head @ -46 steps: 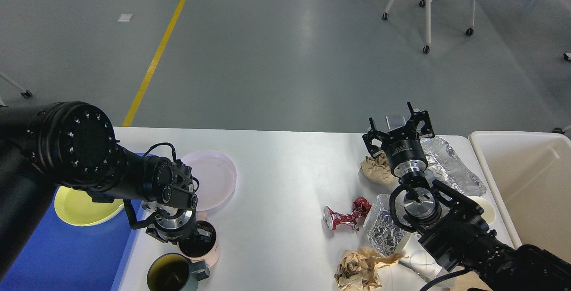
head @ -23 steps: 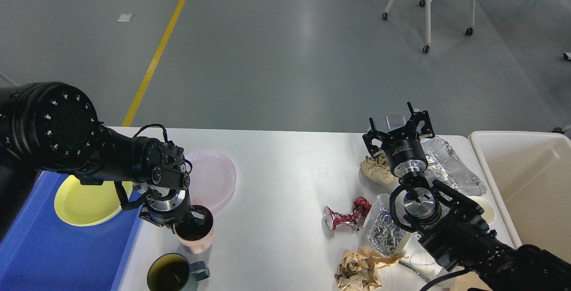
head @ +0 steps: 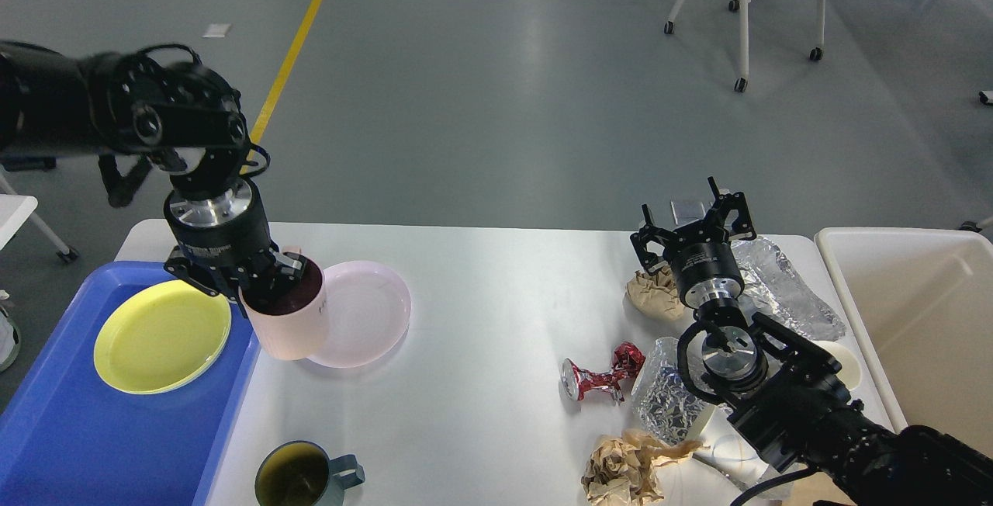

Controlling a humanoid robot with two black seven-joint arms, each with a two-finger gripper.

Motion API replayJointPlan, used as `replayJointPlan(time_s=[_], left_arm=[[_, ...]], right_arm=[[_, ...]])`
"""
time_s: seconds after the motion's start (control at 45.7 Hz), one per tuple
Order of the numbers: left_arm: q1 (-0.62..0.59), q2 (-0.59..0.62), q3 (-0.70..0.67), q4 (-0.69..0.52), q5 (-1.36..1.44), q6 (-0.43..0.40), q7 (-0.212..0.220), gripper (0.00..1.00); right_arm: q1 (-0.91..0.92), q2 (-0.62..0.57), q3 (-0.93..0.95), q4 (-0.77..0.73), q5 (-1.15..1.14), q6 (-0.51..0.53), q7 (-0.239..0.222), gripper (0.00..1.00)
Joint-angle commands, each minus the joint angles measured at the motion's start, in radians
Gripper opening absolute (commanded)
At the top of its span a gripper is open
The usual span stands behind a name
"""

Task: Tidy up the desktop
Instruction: 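Lift the pink mug and carry it past the blue tray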

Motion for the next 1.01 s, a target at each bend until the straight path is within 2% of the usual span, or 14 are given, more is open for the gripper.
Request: replayJointPlan(time_s=[0.0,0.131,0.263,0.394,0.635,0.854,0.876,0.985], left_arm=[[-0.140,0.082,0.000,0.000,0.000,-0.076,0.000,0.00],[-0.232,0.141,0.014,0.002,0.000,-0.076,0.001,0.00],[-0.211,0.145,0.064,0.002,0.008,-0.076,0.002,0.00],[-0.116,0.177,0.113,0.006,0.008,-0.076,0.003,0.00],[0.087,0.435,0.081,0.032,0.040,-0.072,0.017,0.00],[0.208,0.526,0.080,0.035,0.117,0.071,0.017,0.00],[0.248,0.535,0.080,0.038,0.121,0.124,0.017,0.00],[0.338,0.542,0.080,0.055,0.121,0.238,0.015,0.00]], right_arm=[[0.000,-0.002,0.000,0.000,0.000,0.000,-0.001,1.00],[0.000,-0.002,0.000,0.000,0.000,0.000,0.000,1.00],[0.000,-0.002,0.000,0.000,0.000,0.000,0.000,1.00],[0.000,-0.002,0.000,0.000,0.000,0.000,0.000,1.00],[0.000,-0.002,0.000,0.000,0.000,0.000,0.000,1.00],[0.000,-0.002,0.000,-0.002,0.000,0.000,0.000,1.00],[0.000,-0.002,0.000,-0.002,0.000,0.000,0.000,1.00],[0.000,-0.002,0.000,-0.001,0.000,0.000,0.000,1.00]])
